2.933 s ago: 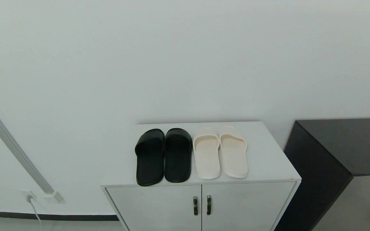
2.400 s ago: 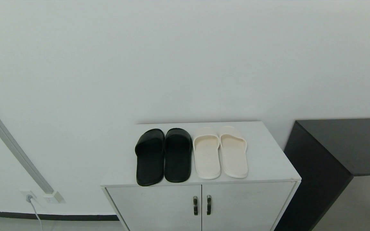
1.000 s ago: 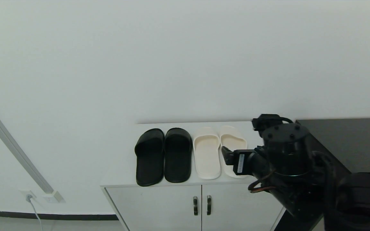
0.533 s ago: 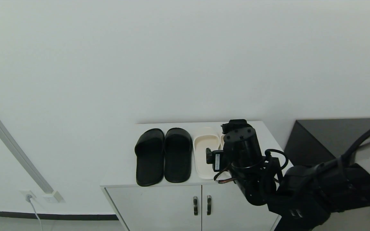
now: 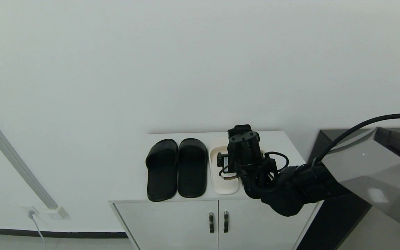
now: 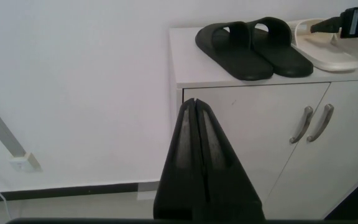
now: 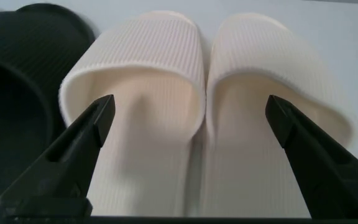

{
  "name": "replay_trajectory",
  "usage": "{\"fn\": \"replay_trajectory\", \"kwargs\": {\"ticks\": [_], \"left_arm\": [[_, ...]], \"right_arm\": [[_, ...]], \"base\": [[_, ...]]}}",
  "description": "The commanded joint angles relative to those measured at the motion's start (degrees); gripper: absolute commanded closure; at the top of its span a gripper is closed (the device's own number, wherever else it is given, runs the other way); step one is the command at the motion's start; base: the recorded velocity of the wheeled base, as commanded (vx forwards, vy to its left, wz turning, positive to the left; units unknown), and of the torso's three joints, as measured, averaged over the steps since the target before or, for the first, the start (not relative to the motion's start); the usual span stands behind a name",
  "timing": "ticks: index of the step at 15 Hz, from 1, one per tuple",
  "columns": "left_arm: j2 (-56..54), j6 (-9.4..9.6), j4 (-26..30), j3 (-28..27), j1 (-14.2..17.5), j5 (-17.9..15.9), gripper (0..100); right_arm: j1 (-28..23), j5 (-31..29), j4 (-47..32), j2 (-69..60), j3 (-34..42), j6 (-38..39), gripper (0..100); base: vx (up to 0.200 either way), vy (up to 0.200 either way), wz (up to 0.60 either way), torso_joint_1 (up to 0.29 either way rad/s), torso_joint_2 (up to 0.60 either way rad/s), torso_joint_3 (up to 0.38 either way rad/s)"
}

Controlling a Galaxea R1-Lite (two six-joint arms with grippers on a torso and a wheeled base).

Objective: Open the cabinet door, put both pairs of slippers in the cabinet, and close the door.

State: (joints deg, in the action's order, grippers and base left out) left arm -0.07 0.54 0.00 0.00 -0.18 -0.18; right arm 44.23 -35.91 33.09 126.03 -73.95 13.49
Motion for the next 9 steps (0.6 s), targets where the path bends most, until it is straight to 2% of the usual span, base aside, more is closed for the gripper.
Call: {"fn": "replay_trajectory", "kwargs": {"ticks": [1,6,7,9], "left_arm": [[0.1,-0.01,0.0,0.0,0.0,0.0,100],[0.1,-0.01,0.0,0.0,0.0,0.0,100],[0.1,-0.01,0.0,0.0,0.0,0.0,100],[0.1,-0.01,0.0,0.0,0.0,0.0,100]], "right_arm": [[-0.9,0.3,-0.1,3.0,-2.7,0.0,0],[-2.0,0.3,-0.1,4.5,-5.0,0.0,0],[-2.1,0.3,-0.2,4.6,-5.4,0.0,100],[-2.4,0.4,-0.2,5.3,-6.3,0.0,100]], "base": [[0.0,0.0,0.0,0.0,0.0,0.0],[0.0,0.0,0.0,0.0,0.0,0.0],[0.0,0.0,0.0,0.0,0.0,0.0],[0.0,0.0,0.0,0.0,0.0,0.0]]}}
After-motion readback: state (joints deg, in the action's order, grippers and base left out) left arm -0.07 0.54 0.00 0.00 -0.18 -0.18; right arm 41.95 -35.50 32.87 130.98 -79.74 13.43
